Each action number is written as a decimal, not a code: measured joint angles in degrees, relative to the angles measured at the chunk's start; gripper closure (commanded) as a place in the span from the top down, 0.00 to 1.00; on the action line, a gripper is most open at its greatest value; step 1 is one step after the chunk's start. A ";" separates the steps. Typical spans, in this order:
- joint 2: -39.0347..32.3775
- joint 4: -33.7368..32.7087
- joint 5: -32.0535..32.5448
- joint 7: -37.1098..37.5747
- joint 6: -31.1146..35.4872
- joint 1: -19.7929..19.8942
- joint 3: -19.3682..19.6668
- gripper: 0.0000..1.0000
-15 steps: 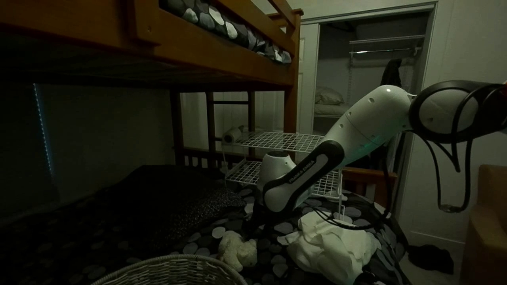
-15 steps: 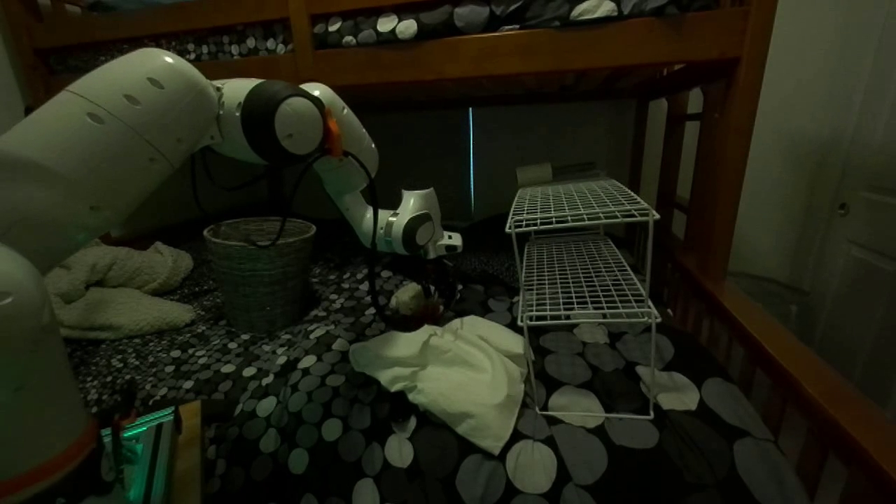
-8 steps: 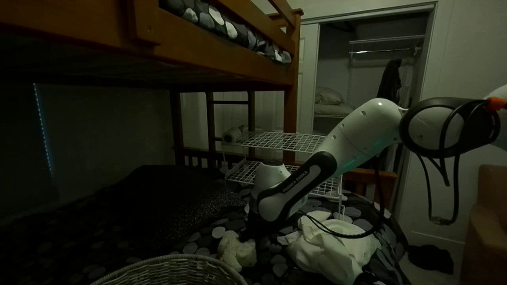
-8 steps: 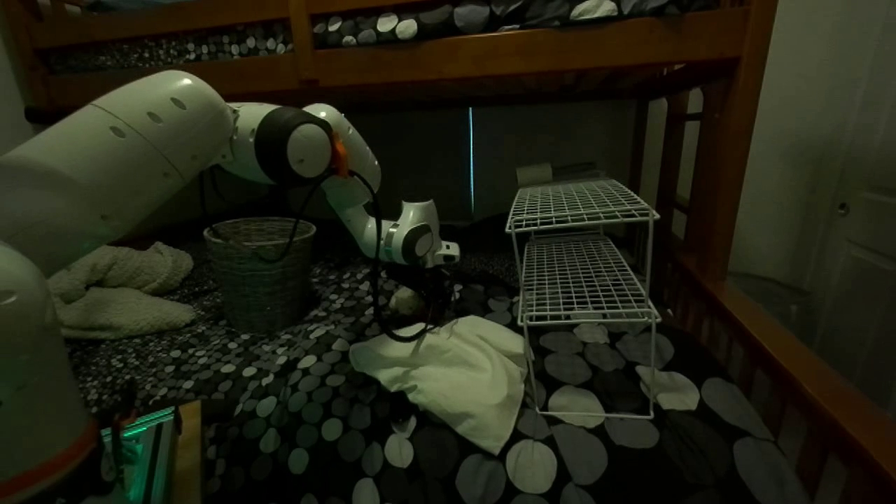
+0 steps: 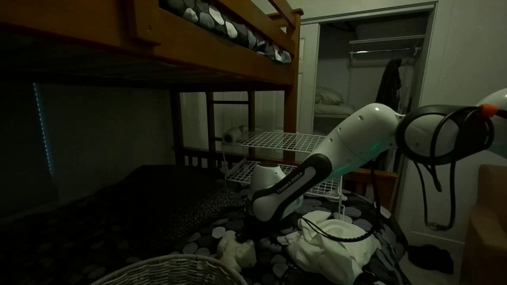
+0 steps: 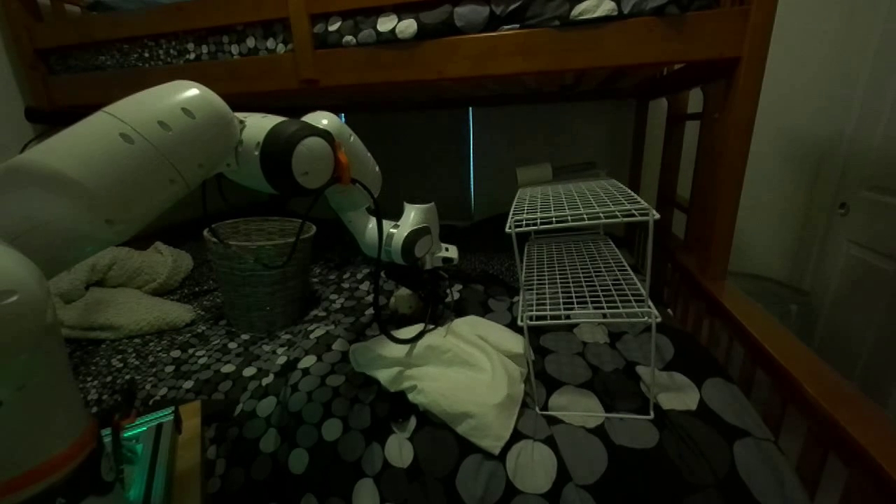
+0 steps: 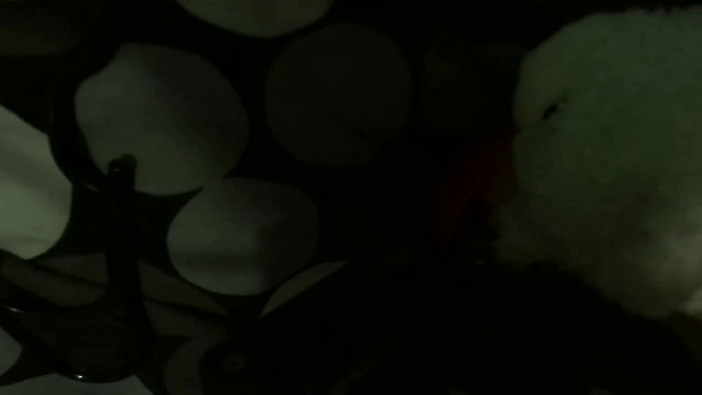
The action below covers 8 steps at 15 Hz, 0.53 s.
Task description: Put the red bowl and teddy bear on the top shelf of the rack
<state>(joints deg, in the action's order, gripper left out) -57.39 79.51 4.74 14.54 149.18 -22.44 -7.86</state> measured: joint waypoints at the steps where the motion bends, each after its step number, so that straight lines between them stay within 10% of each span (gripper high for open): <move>1: 0.00 -0.16 -0.42 0.00 -0.11 0.03 0.00 0.01; 8: 7.49 6.56 -7.82 -9.82 3.39 10.07 -11.03 0.01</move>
<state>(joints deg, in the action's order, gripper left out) -49.90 86.07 -3.08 4.72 152.56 -12.37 -18.89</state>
